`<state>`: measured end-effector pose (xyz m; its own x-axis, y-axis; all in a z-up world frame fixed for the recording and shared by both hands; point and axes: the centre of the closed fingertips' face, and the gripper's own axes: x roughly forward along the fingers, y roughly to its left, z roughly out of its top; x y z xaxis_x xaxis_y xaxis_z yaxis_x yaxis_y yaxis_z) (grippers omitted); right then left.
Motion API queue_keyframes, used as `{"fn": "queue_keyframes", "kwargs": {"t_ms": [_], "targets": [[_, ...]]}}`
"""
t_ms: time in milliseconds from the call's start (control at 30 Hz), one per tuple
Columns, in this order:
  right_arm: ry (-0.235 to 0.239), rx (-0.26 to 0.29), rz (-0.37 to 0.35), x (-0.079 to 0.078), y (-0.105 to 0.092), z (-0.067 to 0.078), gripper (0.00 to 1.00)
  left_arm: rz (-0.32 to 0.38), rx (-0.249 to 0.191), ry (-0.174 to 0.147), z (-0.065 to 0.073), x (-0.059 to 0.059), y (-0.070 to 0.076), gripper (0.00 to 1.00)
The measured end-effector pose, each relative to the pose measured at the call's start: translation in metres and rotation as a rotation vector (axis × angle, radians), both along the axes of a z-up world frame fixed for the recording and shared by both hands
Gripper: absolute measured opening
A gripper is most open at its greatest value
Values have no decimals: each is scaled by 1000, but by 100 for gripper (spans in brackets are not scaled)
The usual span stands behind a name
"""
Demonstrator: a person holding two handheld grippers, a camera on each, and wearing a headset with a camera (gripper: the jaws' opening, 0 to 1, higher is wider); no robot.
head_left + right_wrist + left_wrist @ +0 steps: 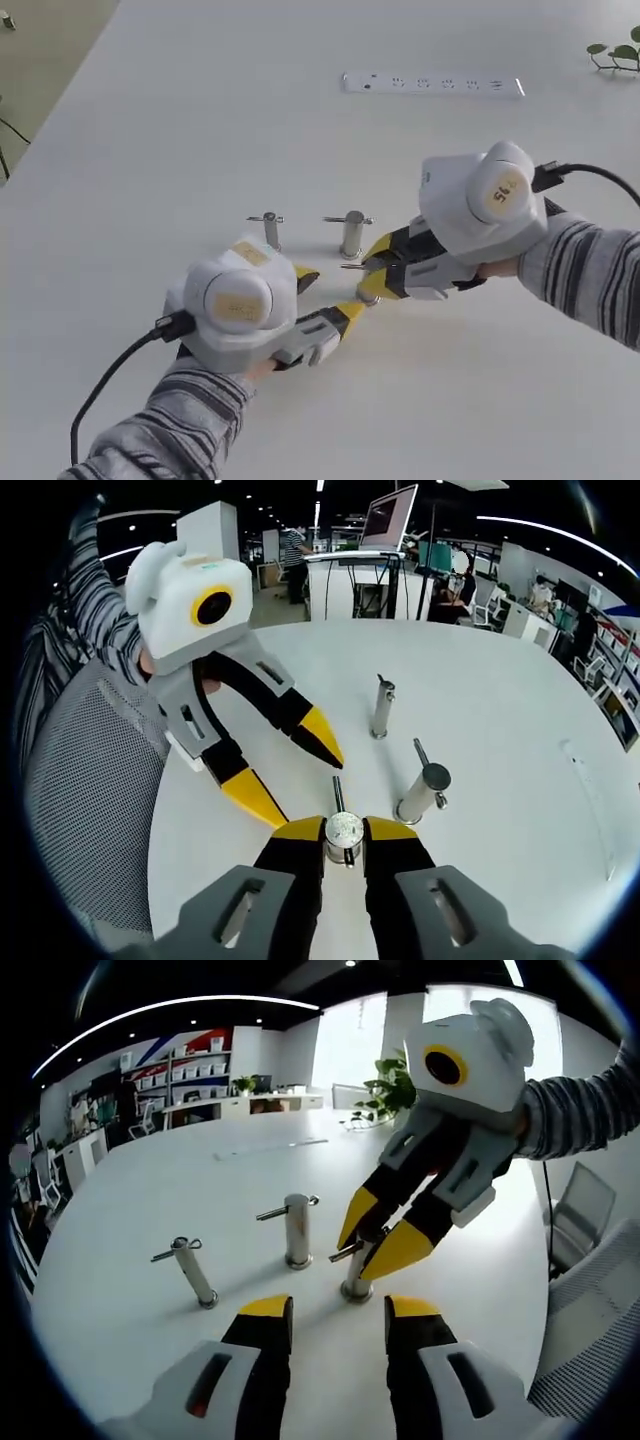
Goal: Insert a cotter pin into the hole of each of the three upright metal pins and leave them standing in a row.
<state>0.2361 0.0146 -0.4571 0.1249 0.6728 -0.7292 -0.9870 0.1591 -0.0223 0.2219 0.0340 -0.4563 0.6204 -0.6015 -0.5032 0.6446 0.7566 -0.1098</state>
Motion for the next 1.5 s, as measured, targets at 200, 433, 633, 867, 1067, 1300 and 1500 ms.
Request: {"fn": "queue_keyframes", "kwargs": {"t_ms": [200, 433, 633, 867, 1067, 1300, 1500], "targets": [[12, 1, -8, -2, 1, 2, 9, -3, -22, -14, 12, -5, 8, 42], [11, -7, -15, 2, -8, 3, 9, -12, -45, -54, 29, -10, 19, 57], [3, -17, -35, 10, -21, 6, 9, -2, -49, -61, 37, -8, 30, 67], [-12, -34, -54, 23, -33, 11, 9, 20, -55, -51, 39, -7, 41, 75], [-20, -50, -63, 34, -42, 11, 9, 29, -45, -50, 40, -6, 47, 79], [-25, -68, -58, 41, -49, 8, 9, 34, -46, -62, 44, -2, 50, 84], [-27, -80, -59, 47, -54, 7, 9, 39, -40, -56, 45, -2, 53, 89]]}}
